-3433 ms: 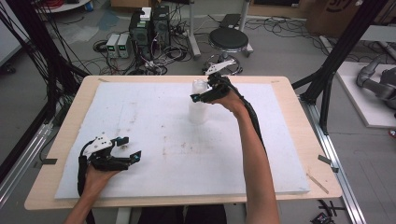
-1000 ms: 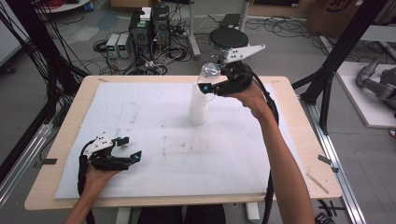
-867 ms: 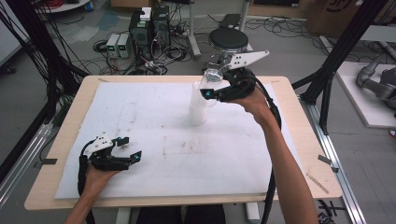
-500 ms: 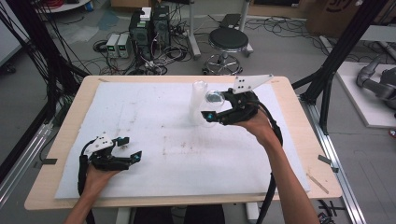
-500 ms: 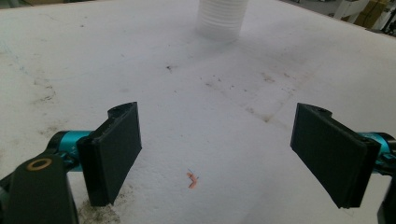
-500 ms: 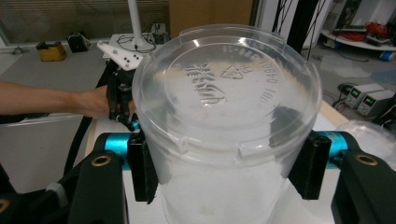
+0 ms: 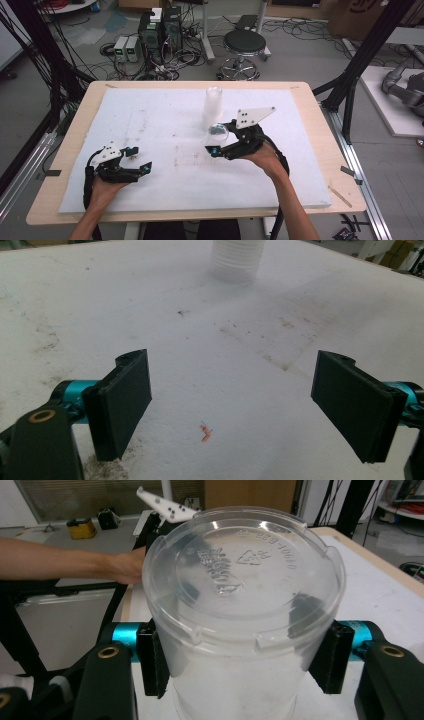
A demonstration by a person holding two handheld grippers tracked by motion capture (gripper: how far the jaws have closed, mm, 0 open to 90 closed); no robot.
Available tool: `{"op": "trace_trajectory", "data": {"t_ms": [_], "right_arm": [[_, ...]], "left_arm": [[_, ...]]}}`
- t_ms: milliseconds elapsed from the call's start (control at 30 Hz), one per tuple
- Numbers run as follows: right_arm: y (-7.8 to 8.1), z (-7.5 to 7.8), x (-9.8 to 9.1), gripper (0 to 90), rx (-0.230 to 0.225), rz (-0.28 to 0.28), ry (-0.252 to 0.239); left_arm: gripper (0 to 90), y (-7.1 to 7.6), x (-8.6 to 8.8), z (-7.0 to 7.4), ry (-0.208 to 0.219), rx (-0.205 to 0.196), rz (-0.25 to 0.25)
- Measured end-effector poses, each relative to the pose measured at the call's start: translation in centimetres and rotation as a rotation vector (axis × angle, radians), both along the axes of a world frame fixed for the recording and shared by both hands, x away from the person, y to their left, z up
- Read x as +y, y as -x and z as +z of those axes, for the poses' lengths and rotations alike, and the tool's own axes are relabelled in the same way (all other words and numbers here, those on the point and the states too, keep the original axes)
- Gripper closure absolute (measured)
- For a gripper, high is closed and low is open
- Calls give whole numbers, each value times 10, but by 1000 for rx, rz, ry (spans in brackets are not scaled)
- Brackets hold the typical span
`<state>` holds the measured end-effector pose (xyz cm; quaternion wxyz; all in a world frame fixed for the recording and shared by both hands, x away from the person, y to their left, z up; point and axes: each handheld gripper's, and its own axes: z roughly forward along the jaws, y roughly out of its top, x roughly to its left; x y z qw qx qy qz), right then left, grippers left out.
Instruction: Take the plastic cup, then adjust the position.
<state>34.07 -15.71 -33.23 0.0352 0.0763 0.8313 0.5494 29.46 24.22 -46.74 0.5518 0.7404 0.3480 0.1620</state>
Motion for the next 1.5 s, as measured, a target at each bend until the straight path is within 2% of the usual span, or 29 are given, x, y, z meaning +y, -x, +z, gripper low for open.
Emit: {"op": "trace_trajectory", "data": {"t_ms": [200, 267, 300, 400, 967, 1333, 1500], "right_arm": [[6, -15, 7, 386, -5, 5, -6], [7, -21, 7, 386, -9, -3, -15], [7, -26, 6, 387, -2, -9, -38], [6, -29, 5, 387, 11, -13, -23], [1, -34, 5, 391, 33, -13, -56], [0, -35, 5, 391, 32, -12, -53], [-1, -35, 5, 392, 47, -13, -53]], "left_arm": [[162, 0, 0, 0, 3, -1, 3], [162, 0, 0, 0, 5, 0, 4], [162, 0, 0, 0, 7, -1, 4], [162, 0, 0, 0, 3, -1, 5], [162, 0, 1, 0, 17, -2, 2], [162, 0, 1, 0, 18, -2, 1], [161, 1, 2, 0, 19, -8, -11]]}}
